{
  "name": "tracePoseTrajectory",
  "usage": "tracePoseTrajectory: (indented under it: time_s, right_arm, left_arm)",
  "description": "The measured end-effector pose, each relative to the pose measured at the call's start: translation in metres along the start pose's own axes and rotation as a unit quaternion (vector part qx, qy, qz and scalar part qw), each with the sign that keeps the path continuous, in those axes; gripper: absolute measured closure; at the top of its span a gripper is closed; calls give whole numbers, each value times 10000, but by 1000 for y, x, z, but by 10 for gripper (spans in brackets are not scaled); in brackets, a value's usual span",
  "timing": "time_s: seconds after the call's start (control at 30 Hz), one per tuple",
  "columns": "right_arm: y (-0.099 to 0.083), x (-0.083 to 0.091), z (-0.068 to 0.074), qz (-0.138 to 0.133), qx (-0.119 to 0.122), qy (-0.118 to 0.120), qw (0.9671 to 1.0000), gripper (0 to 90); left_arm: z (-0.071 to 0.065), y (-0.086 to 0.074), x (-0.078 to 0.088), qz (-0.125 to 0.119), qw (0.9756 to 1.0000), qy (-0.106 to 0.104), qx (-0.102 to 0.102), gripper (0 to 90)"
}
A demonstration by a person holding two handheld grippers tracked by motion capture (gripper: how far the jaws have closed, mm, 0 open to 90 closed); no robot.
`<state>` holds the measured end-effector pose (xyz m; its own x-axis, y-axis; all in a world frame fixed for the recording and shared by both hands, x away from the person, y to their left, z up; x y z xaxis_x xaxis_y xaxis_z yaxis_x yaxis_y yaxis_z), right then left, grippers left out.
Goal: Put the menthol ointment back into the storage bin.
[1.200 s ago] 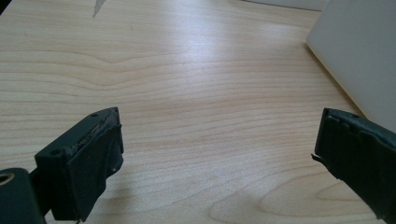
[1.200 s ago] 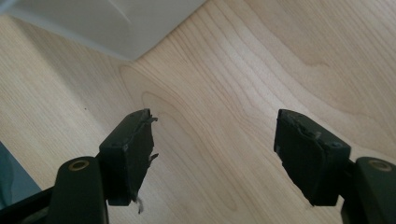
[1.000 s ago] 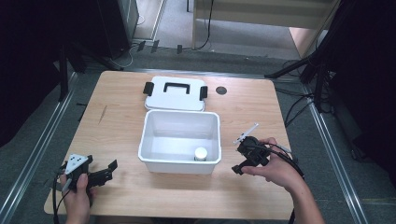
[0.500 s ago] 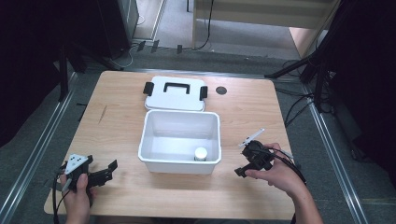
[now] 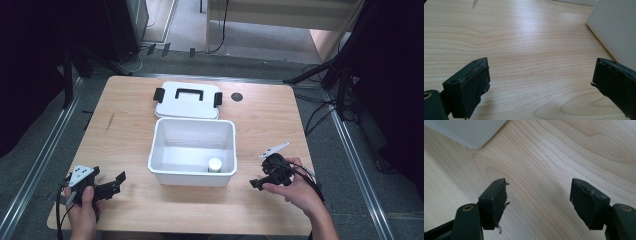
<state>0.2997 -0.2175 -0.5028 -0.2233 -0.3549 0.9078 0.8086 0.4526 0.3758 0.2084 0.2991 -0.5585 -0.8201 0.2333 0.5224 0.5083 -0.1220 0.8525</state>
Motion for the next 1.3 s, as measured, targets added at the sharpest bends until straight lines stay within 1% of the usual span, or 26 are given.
tracePoseTrajectory:
  time_s: [0.23,0.27,0.3,0.33,0.37,0.43,0.47,0.5,0.57,0.6,0.63,0.7,0.73,0.77,0.87,0.9,0.93,0.97,1.0,1.03,1.07,1.1,1.13,1.17,1.2,1.3]
  right_arm:
    - [-9,-3,-4,-479,-65,64,9988,312]
    - [-9,-3,-4,-479,-65,64,9988,312]
    - [-12,-2,-5,-642,-90,67,9979,315]
    - [-12,-2,-5,-642,-90,67,9979,315]
    - [-13,-1,-6,-766,-78,88,9970,315]
    - [-19,0,-9,-1063,-107,136,9942,321]
    - [-19,0,-9,-1063,-107,136,9942,321]
    - [-23,0,-11,-1257,-73,138,9919,326]
    - [-25,0,-12,-1334,-104,128,9909,327]
    - [-29,0,-14,-1506,-150,151,9884,330]
    - [-29,0,-14,-1506,-150,151,9884,330]
    - [-35,-4,-18,-1707,-227,156,9849,329]
    - [-35,-4,-18,-1707,-227,156,9849,329]
    - [-40,-6,-21,-1830,-295,123,9826,327]
    - [-43,-7,-23,-1932,-351,112,9805,322]
    - [-47,-8,-26,-2065,-423,79,9775,315]
    - [-47,-8,-26,-2065,-423,79,9775,315]
    - [-51,-8,-29,-2229,-536,58,9733,313]
    - [-51,-8,-29,-2229,-536,58,9733,313]
    - [-54,-8,-33,-2317,-611,25,9709,306]
    - [-54,-8,-33,-2317,-611,25,9709,306]
    - [-58,-9,-37,-2420,-688,-13,9678,296]
    - [-58,-9,-37,-2420,-688,-13,9678,296]
    - [-60,-9,-39,-2470,-765,-36,9660,294]
    - [-64,-10,-44,-2586,-867,-116,9620,284]
    - [-69,-11,-50,-2630,-1027,-143,9592,270]
  left_arm:
    - [0,0,0,1,10000,10,-7,18]
    - [0,0,0,1,10000,10,-7,18]
    - [-1,0,0,2,10000,21,1,18]
    - [-1,0,0,2,10000,21,1,18]
    - [-1,0,0,1,10000,25,2,18]
    - [-1,0,0,0,10000,17,2,18]
    - [-1,0,0,-3,10000,22,-5,18]
    - [-1,0,0,-2,10000,29,-13,18]
    - [-1,0,0,-1,10000,31,-16,18]
    - [-1,0,0,2,10000,33,-19,18]
    - [-1,0,0,2,10000,33,-19,18]
    - [-2,0,0,1,10000,35,-18,19]
    - [-2,0,0,1,10000,35,-18,18]
    - [-2,0,0,3,10000,40,-18,18]
    - [-2,0,0,3,10000,49,-18,18]
    - [-2,0,0,5,10000,57,-27,18]
    - [-2,0,0,5,10000,57,-27,18]
    - [-2,0,0,2,10000,60,-22,18]
    - [-2,0,0,2,10000,60,-22,18]
    - [-2,0,0,0,10000,62,-22,18]
    - [-2,0,0,0,10000,62,-22,18]
    - [-2,0,0,0,10000,66,-23,18]
    - [-2,0,0,0,10000,66,-23,18]
    - [-2,0,0,0,10000,65,-22,18]
    - [-2,0,0,-1,10000,65,-21,18]
    - [-2,0,0,0,10000,64,-19,18]
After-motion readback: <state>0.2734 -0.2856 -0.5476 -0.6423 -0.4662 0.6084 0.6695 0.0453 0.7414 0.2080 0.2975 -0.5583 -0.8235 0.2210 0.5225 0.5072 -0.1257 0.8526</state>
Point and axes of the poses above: each handheld gripper's, and its own axes: x roughly backward along the jaws, y roughly out of its top, z roughly to its left, the point moved 1 cm from there along -x, roughly forward along the jaws, and after that the axes turned 12 degrees about -x, right-handed, at the moved point
